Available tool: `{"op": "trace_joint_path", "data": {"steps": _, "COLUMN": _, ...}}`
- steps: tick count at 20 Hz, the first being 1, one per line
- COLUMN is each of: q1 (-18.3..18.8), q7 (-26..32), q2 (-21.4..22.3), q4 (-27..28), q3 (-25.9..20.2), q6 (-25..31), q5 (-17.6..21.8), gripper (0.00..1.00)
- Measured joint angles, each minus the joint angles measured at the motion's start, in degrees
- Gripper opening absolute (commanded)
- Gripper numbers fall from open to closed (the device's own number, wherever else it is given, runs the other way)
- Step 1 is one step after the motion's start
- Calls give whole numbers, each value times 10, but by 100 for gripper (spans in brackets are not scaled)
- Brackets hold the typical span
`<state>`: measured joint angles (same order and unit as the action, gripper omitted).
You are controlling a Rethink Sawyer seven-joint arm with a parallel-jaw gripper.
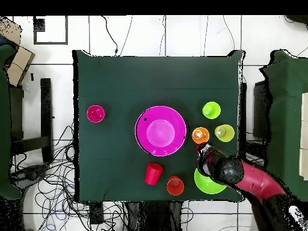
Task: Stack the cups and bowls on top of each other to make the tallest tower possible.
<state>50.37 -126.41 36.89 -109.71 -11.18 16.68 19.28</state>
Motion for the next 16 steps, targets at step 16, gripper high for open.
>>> {"op": "trace_joint_path", "data": {"steps": 16, "q1": -2, "q7": 0, "q2": 2, "q4": 0, "q3": 24, "q6": 0, "q5": 0, "gripper": 100}}
